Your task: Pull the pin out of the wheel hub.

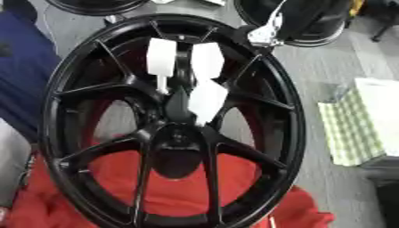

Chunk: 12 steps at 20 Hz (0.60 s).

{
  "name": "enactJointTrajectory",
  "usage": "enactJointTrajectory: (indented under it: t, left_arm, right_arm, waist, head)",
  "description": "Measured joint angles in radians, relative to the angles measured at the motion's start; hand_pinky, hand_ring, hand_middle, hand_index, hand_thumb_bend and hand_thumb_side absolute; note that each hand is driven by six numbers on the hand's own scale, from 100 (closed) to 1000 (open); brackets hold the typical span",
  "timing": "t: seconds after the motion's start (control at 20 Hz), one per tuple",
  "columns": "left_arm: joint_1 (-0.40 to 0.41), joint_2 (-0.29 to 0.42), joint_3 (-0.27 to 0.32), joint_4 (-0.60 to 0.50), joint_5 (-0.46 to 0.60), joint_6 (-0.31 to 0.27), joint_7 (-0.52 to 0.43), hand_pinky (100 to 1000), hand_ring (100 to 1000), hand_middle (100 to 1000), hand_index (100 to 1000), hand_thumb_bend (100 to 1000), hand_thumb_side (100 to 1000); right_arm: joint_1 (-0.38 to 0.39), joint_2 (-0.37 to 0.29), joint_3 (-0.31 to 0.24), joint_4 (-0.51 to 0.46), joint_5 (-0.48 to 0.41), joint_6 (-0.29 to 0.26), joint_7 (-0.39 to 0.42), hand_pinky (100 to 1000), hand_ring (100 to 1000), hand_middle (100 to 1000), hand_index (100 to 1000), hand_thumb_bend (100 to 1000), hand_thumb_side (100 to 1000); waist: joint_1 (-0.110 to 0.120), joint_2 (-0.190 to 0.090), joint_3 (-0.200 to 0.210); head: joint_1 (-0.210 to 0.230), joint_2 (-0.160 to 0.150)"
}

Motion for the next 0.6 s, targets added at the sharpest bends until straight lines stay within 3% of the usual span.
enactJointTrajectory:
  t: [0.6]
  left_arm:
    - [-0.004, 0.000, 0.000, 0.000, 0.000, 0.006, -0.010, 850, 605, 536, 735, 100, 644]
  right_arm:
    - [-0.004, 0.020, 0.006, 0.040, -0.107, 0.018, -0.018, 783, 876, 788, 865, 280, 100]
  waist:
    - [0.000, 0.000, 0.009]
  head:
    - [-0.005, -0.004]
